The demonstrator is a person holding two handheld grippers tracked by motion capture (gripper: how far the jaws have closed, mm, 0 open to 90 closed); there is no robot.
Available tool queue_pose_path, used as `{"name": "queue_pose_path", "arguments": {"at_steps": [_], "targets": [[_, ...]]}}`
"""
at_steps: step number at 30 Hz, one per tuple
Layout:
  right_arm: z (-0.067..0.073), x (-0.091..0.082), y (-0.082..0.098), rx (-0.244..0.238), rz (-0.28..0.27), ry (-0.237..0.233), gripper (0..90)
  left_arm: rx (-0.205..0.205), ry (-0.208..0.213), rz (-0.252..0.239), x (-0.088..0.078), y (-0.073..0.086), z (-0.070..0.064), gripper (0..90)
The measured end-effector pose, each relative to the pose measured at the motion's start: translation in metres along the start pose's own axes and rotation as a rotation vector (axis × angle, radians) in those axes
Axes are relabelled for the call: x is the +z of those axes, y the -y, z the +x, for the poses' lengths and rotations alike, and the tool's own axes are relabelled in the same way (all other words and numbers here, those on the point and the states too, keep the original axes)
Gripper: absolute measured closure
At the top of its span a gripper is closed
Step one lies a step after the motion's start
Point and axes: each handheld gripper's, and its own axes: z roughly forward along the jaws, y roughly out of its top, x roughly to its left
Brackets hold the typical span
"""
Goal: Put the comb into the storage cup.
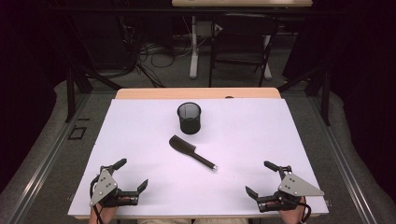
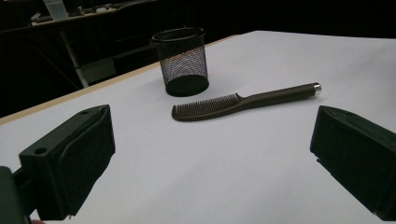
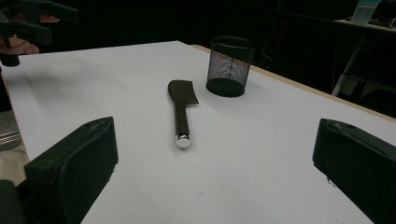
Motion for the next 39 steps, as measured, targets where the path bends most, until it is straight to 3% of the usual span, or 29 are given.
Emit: {"name": "queue_pose_path", "arguments": {"at_steps": [21,39], "targets": [[0.002,0.012,-0.001,-0.019,0.066,-0.007,0.0,-0.006,-0.007,0.021,0.003,0.000,0.002,0.1],[0.003,0.025,-0.005,-0.005,0.097,-0.015,0.0,-0.008,-0.007,0.034,0.007,0.001,0.002,0.1]]}}
